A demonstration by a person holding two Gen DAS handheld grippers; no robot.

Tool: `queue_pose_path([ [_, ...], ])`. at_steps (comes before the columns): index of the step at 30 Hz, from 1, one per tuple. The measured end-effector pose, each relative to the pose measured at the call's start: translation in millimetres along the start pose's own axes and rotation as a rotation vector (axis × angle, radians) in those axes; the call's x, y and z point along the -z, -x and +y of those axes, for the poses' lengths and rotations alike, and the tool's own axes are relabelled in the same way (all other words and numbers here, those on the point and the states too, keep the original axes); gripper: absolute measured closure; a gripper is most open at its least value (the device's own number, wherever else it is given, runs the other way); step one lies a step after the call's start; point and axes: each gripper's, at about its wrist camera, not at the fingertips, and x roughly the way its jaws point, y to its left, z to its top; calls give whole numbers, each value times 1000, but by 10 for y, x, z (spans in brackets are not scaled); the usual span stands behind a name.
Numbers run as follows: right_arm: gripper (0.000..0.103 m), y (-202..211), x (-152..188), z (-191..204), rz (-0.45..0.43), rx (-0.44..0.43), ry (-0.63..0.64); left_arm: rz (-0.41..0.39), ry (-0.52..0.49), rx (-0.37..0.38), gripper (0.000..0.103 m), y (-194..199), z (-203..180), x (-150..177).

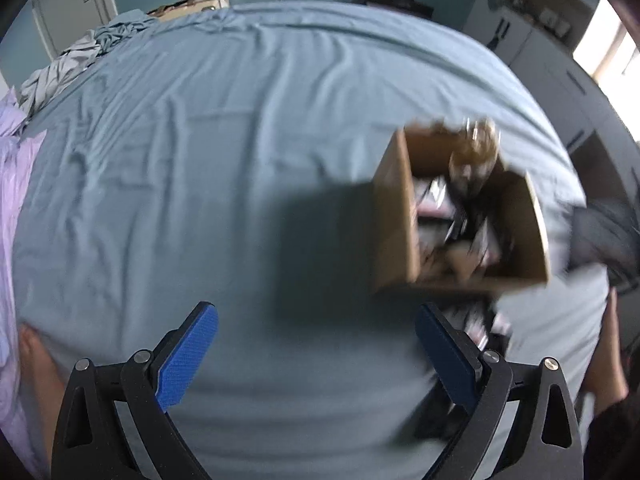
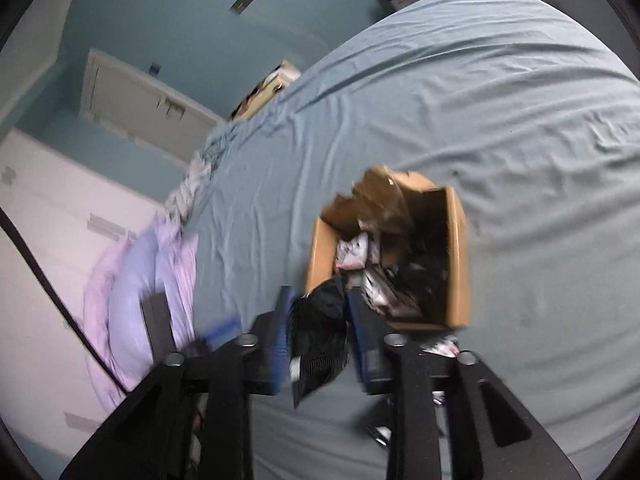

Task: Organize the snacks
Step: 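Drop both packets into the box and open both tools, then grasp a black packet with the left tool from the pile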

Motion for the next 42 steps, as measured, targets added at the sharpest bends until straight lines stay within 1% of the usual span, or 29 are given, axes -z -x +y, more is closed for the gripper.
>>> queue_pose_path([
  [1, 15, 6, 26, -14, -17, 40, -16, 24, -21, -6, 3, -14, 8, 83],
  [2, 15, 59, 65, -64, -47, 72, -32, 44, -40, -6, 3, -34, 26, 160],
  [3, 15, 91, 102, -99, -49, 93, -37, 62, -65, -6, 3, -48, 17, 237],
  [5, 15, 136, 183, -214, 7, 146, -37, 83, -130, -21, 3, -73, -32, 388],
  [6, 15, 181, 242, -291, 33, 191, -35, 93, -157, -26, 3, -86, -57, 436],
  [7, 15, 244, 300, -362, 46, 256, -33, 105, -202, -29, 3, -102, -118, 500],
  [8, 15, 295, 337, -401, 52, 303, -28, 109, -229, -28, 3, -106, -156, 534],
  [10, 15, 408, 422, -451, 84, 377, 1, 109, -295, -24, 2, -112, -304, 586],
  [11, 15, 458, 460, -441, 111, 398, 16, 111, -313, -14, 3, -102, -361, 606],
  [13, 15, 603, 554, -433, 149, 397, 7, 124, -345, 20, 3, -125, -515, 620],
  [14, 15, 640, 510, -396, 163, 396, -9, 137, -357, 32, 3, -150, -580, 629],
  [16, 15, 780, 582, -402, 192, 376, -64, 151, -386, 37, 3, -207, -735, 655],
  [18, 15, 845, 518, -397, 227, 362, -112, 152, -413, 29, 3, -271, -904, 684],
  [19, 15, 849, 434, -341, 239, 357, -130, 165, -423, 37, 3, -324, -984, 698],
  [23, 15, 881, 389, -411, 272, 345, -176, 223, -467, 46, 3, -543, -1211, 774],
  [25, 15, 884, 340, -489, 257, 357, -203, 249, -489, 39, 3, -649, -1307, 800],
  [26, 15, 851, 337, -533, 250, 371, -217, 261, -494, 36, 5, -690, -1341, 804],
  [27, 15, 834, 342, -579, 251, 392, -231, 279, -501, 40, 12, -746, -1384, 814],
  [28, 15, 808, 343, -628, 258, 415, -244, 297, -505, 42, 18, -795, -1423, 830],
  [29, 15, 765, 353, -671, 271, 436, -248, 312, -506, 39, 31, -838, -1440, 831],
  [30, 15, 725, 371, -689, 289, 453, -241, 330, -509, 19, 42, -884, -1454, 838],
  [31, 15, 658, 390, -697, 317, 473, -221, 319, -522, -5, 46, -879, -1471, 836],
  [32, 15, 614, 404, -677, 334, 484, -200, 312, -528, -1, 59, -857, -1485, 827],
  [33, 15, 570, 417, -656, 348, 496, -173, 314, -530, 10, 80, -823, -1487, 818],
  [35, 15, 481, 440, -584, 371, 532, -111, 311, -506, 33, 79, -728, -1441, 790],
  [36, 15, 448, 455, -543, 379, 541, -83, 296, -490, 41, 80, -660, -1400, 766],
  [40, 15, 322, 528, -373, 395, 559, -16, 215, -463, 19, 80, -376, -1130, 677],
  [42, 15, 271, 574, -296, 398, 569, 6, 192, -429, 26, 80, -265, -972, 639],
])
